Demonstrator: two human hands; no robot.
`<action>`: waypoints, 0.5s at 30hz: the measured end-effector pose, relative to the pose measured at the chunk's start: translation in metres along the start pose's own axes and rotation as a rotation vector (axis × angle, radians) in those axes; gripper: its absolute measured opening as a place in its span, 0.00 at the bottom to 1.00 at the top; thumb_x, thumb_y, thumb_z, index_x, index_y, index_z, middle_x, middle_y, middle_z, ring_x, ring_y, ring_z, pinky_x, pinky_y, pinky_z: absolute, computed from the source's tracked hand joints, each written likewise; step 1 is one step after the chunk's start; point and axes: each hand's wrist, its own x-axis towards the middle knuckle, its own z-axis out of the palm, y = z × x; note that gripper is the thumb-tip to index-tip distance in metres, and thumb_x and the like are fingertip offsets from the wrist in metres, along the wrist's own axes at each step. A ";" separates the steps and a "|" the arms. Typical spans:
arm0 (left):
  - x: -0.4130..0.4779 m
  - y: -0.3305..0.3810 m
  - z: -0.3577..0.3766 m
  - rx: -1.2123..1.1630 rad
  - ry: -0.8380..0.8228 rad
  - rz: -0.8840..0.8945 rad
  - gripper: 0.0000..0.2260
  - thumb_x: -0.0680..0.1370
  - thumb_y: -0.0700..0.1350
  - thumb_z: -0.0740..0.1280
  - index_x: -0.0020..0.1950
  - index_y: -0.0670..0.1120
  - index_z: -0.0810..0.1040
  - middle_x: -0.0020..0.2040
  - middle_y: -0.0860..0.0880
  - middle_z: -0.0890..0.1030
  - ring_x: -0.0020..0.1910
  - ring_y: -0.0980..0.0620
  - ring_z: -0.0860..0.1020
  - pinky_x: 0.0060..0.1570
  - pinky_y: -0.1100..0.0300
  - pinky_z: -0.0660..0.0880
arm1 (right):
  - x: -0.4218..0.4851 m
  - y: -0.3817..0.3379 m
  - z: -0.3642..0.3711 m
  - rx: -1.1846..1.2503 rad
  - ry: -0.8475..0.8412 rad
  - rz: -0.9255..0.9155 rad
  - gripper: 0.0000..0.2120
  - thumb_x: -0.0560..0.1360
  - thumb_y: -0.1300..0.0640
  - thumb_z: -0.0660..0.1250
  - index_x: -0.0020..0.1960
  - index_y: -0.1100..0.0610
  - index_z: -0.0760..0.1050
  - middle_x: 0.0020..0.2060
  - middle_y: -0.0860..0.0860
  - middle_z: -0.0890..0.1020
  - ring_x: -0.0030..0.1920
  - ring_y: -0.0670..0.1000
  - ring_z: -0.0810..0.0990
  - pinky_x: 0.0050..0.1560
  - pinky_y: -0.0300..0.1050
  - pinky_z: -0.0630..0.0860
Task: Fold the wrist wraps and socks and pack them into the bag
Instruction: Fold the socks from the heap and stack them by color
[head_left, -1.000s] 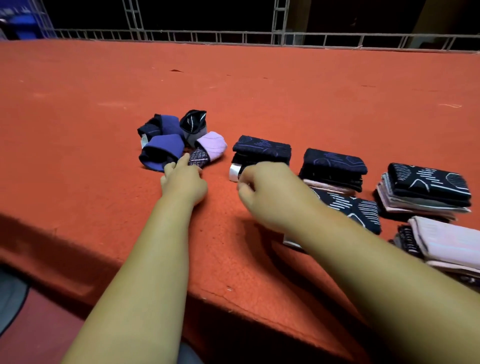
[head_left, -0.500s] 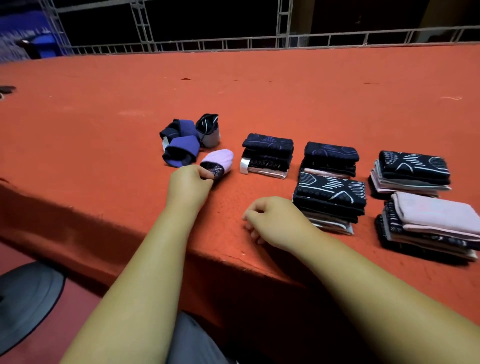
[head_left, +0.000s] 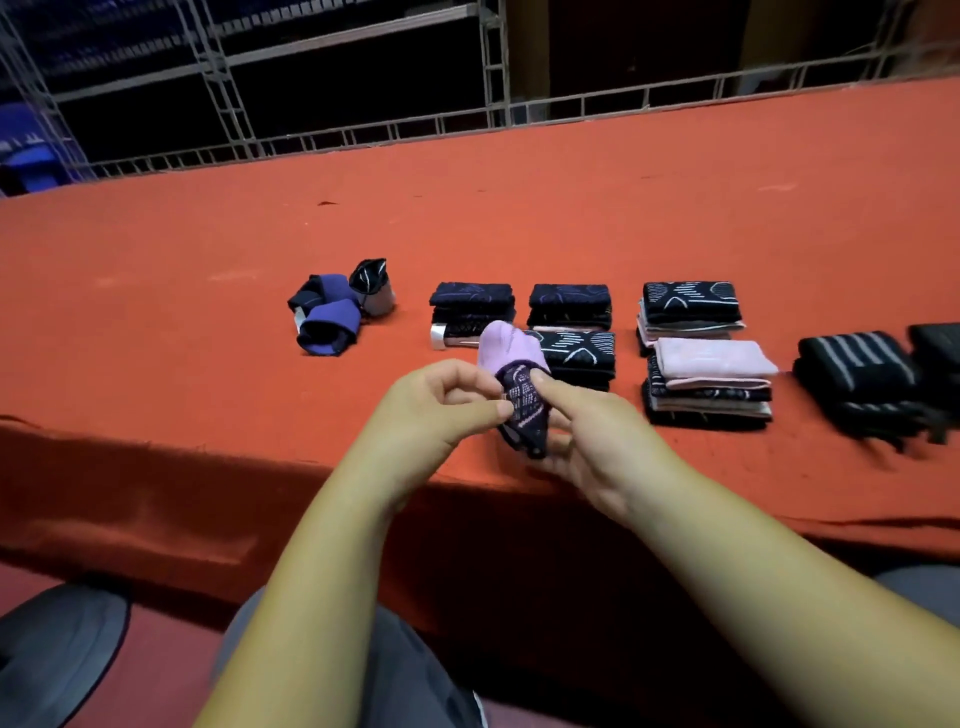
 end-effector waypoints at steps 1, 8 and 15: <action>-0.004 0.005 0.004 0.034 0.005 0.030 0.04 0.77 0.39 0.76 0.50 0.43 0.84 0.36 0.49 0.83 0.29 0.60 0.73 0.32 0.69 0.69 | -0.006 -0.002 -0.009 -0.012 0.042 -0.054 0.10 0.82 0.53 0.70 0.57 0.59 0.85 0.46 0.56 0.89 0.41 0.55 0.87 0.48 0.50 0.80; -0.003 0.001 0.056 0.489 0.156 0.488 0.16 0.74 0.49 0.80 0.60 0.59 0.82 0.49 0.57 0.79 0.41 0.61 0.74 0.43 0.67 0.69 | -0.033 -0.003 -0.065 -0.365 0.275 -0.394 0.09 0.75 0.61 0.79 0.52 0.52 0.84 0.43 0.48 0.88 0.44 0.44 0.86 0.47 0.40 0.81; 0.006 -0.054 0.097 0.763 0.283 0.571 0.05 0.77 0.50 0.73 0.52 0.54 0.84 0.47 0.56 0.77 0.48 0.49 0.77 0.47 0.48 0.76 | -0.036 0.029 -0.104 -0.718 0.276 -0.514 0.11 0.74 0.58 0.80 0.51 0.48 0.82 0.43 0.38 0.86 0.46 0.36 0.83 0.46 0.29 0.73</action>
